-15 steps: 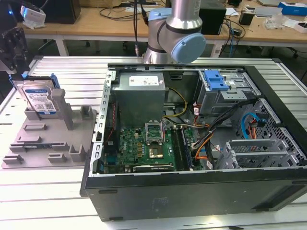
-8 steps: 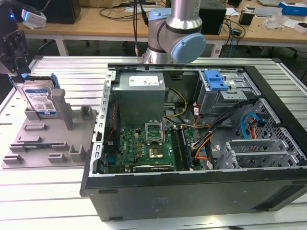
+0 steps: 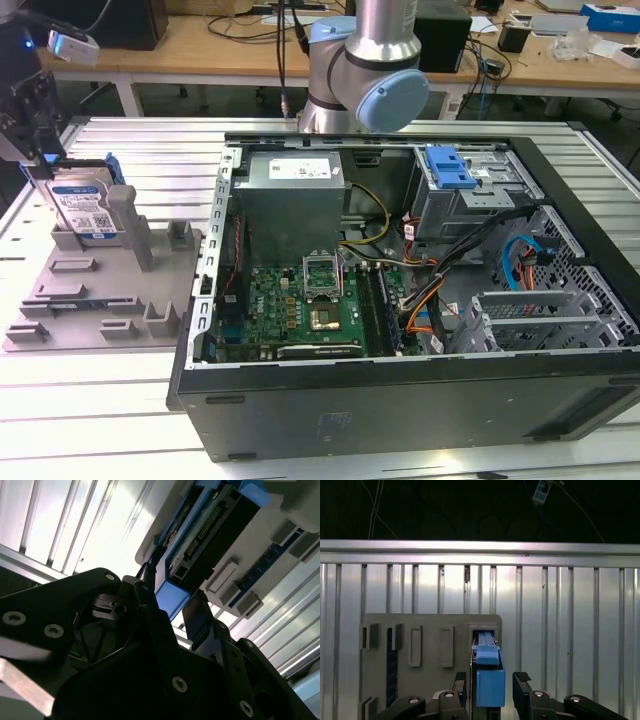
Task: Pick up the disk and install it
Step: 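Pick up the disk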
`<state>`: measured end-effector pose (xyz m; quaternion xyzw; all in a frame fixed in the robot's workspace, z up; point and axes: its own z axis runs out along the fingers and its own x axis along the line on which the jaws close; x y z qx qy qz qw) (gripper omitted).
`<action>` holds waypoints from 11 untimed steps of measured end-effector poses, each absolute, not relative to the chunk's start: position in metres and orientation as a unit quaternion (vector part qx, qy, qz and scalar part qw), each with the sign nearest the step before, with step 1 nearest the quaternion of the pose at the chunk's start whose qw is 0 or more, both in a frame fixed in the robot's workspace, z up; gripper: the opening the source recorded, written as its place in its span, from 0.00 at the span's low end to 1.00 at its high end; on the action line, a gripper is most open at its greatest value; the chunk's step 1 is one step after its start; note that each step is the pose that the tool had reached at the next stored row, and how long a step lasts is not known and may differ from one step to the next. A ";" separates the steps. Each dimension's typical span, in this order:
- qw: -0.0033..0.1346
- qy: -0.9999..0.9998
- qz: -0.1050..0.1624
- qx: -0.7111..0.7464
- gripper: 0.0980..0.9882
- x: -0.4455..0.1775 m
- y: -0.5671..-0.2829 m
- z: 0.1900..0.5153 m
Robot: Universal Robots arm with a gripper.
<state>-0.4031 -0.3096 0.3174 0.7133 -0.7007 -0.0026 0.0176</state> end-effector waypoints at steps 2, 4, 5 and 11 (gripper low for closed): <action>0.018 -0.701 -0.003 0.713 0.44 -0.404 -0.310 0.315; 0.018 -0.701 -0.003 0.713 0.44 -0.404 -0.310 0.314; 0.018 -0.701 -0.003 0.713 0.44 -0.404 -0.310 0.313; 0.017 -0.701 -0.002 0.713 0.44 -0.404 -0.310 0.310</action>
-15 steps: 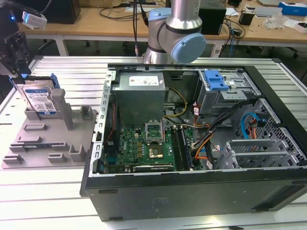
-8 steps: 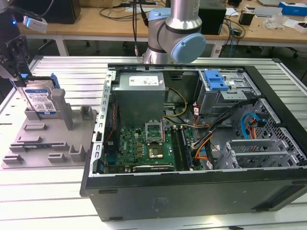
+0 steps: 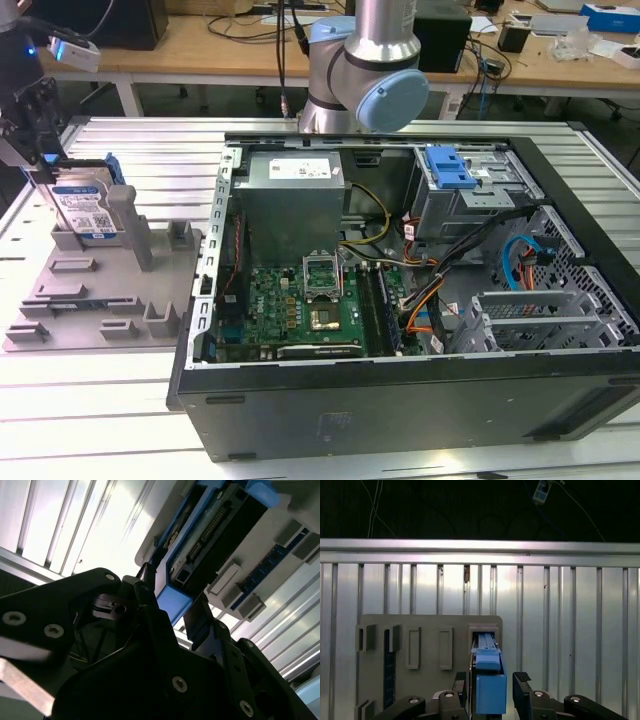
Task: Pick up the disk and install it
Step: 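Pick up the disk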
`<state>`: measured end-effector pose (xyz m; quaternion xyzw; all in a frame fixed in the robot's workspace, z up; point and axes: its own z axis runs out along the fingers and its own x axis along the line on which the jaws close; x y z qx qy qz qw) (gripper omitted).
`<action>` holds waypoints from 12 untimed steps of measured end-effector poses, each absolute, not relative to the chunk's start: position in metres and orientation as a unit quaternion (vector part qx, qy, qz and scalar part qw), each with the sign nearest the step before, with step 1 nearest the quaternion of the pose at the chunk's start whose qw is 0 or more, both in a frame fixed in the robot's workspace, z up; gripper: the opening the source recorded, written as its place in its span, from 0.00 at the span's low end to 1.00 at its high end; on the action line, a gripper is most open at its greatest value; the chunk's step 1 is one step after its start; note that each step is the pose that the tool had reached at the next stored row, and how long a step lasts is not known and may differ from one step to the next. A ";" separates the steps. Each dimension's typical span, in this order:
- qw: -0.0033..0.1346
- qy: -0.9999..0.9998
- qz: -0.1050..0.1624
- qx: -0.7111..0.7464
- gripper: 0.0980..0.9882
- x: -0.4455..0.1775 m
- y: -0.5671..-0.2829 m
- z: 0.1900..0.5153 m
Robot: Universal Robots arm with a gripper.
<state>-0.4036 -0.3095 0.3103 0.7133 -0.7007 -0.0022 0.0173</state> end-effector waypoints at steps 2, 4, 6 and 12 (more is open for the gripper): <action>0.017 -0.701 -0.002 0.713 0.44 -0.404 -0.310 0.309; 0.016 -0.701 -0.001 0.713 0.44 -0.404 -0.310 0.308; 0.016 -0.701 -0.001 0.713 0.44 -0.404 -0.310 0.308; 0.015 -0.701 0.000 0.713 0.44 -0.404 -0.310 0.303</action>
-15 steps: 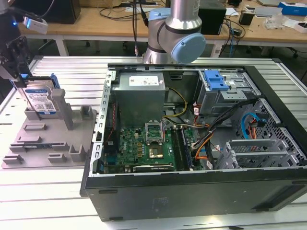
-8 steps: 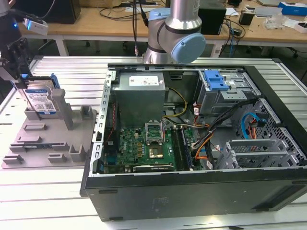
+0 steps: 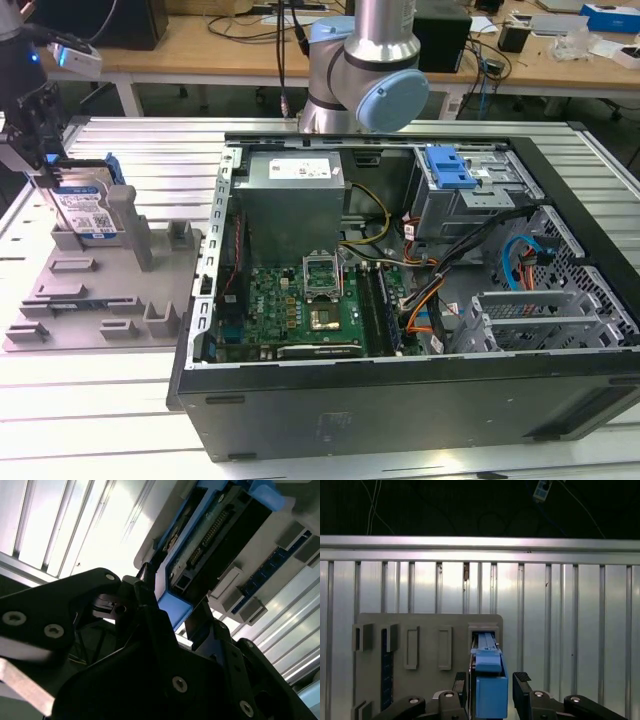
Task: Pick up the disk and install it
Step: 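Pick up the disk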
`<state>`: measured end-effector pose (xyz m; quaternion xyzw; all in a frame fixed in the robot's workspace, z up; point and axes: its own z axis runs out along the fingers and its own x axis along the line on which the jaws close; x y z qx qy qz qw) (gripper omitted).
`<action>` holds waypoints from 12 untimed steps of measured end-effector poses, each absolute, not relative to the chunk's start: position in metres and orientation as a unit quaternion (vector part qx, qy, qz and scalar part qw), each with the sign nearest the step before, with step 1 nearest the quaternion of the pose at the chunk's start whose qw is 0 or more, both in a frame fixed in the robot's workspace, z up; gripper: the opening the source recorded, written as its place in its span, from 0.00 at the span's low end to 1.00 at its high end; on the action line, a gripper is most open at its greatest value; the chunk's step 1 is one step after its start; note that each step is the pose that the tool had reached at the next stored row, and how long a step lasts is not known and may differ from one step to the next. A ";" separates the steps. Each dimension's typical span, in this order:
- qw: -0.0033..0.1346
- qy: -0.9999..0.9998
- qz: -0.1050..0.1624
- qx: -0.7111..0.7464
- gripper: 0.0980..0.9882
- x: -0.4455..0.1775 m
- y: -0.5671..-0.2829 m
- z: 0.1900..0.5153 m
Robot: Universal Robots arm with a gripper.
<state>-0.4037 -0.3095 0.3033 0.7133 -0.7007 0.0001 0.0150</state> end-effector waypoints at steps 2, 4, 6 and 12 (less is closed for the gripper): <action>0.015 -0.701 0.000 0.713 0.43 -0.404 -0.310 0.302; 0.015 -0.701 0.000 0.713 0.43 -0.404 -0.310 0.301; 0.015 -0.701 0.000 0.713 0.35 -0.404 -0.310 0.300; 0.015 -0.701 0.000 0.713 0.35 -0.404 -0.310 0.299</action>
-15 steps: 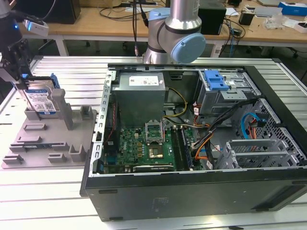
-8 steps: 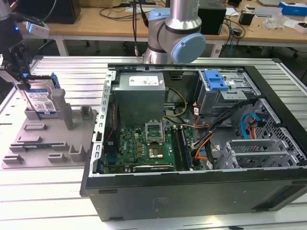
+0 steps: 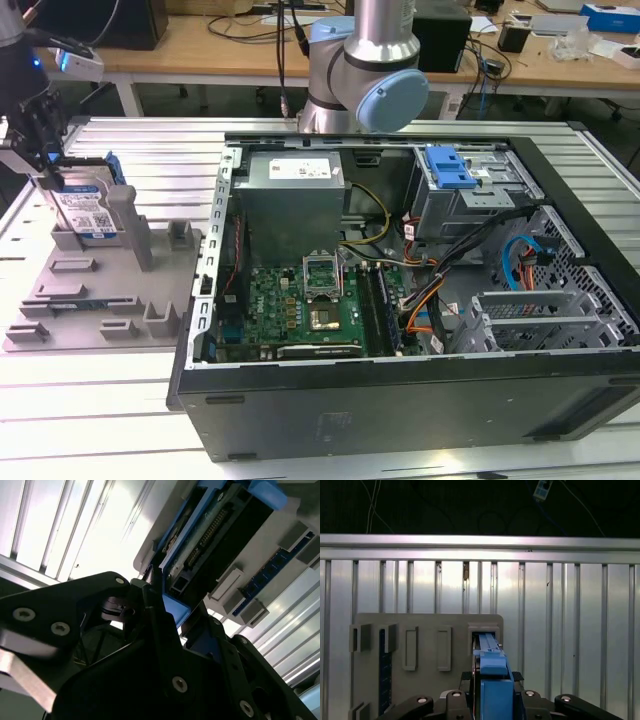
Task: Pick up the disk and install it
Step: 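Pick up the disk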
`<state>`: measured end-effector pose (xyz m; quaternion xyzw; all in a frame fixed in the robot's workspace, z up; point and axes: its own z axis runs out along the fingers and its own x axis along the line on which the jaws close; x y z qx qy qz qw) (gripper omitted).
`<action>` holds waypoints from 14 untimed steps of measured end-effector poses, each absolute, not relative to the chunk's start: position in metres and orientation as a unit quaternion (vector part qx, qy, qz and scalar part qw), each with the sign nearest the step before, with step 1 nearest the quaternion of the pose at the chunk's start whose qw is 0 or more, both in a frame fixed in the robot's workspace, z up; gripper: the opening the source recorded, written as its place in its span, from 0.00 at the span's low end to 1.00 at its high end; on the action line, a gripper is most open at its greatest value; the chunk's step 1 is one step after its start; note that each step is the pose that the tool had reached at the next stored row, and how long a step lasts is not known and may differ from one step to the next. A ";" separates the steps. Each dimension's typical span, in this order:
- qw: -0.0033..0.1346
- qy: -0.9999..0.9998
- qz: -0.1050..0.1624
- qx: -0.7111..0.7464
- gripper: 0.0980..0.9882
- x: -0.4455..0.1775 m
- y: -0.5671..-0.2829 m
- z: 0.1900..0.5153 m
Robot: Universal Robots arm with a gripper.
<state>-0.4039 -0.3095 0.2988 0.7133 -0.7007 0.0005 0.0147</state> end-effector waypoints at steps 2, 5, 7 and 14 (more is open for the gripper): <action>0.015 -0.701 0.000 0.713 0.35 -0.404 -0.310 0.299; 0.015 -0.701 0.000 0.713 0.30 -0.404 -0.310 0.299; 0.015 -0.701 0.000 0.713 0.30 -0.404 -0.310 0.299; 0.015 -0.701 0.000 0.713 0.30 -0.404 -0.310 0.299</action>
